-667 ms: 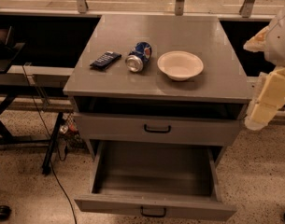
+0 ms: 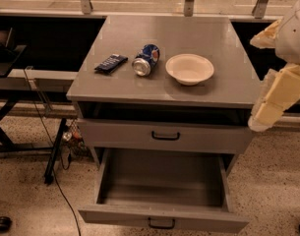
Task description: Place rxbar blueberry into middle drawer
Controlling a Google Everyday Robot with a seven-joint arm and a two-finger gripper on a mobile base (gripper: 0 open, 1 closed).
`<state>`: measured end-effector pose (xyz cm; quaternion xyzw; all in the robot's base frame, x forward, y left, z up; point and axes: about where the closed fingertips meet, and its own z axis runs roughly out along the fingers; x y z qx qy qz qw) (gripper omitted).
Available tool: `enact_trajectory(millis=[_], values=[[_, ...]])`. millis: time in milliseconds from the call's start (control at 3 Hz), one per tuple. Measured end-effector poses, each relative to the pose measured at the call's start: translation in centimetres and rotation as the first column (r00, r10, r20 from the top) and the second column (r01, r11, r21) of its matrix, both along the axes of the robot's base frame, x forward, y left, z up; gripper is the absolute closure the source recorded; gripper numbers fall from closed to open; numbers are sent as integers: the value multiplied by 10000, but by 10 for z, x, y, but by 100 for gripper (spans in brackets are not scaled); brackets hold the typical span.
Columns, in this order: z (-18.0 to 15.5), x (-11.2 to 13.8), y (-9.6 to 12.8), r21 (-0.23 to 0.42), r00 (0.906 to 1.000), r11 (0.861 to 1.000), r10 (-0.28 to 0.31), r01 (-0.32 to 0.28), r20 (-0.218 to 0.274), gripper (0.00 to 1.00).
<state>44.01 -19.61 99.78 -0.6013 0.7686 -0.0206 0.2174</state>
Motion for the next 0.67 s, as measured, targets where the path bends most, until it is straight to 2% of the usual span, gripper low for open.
enact_trajectory(millis=[333, 667], values=[[22, 29, 55, 2011, 9980, 9783, 416, -505, 485, 0], [39, 64, 128, 4366, 9969, 8963, 624, -774, 487, 0]])
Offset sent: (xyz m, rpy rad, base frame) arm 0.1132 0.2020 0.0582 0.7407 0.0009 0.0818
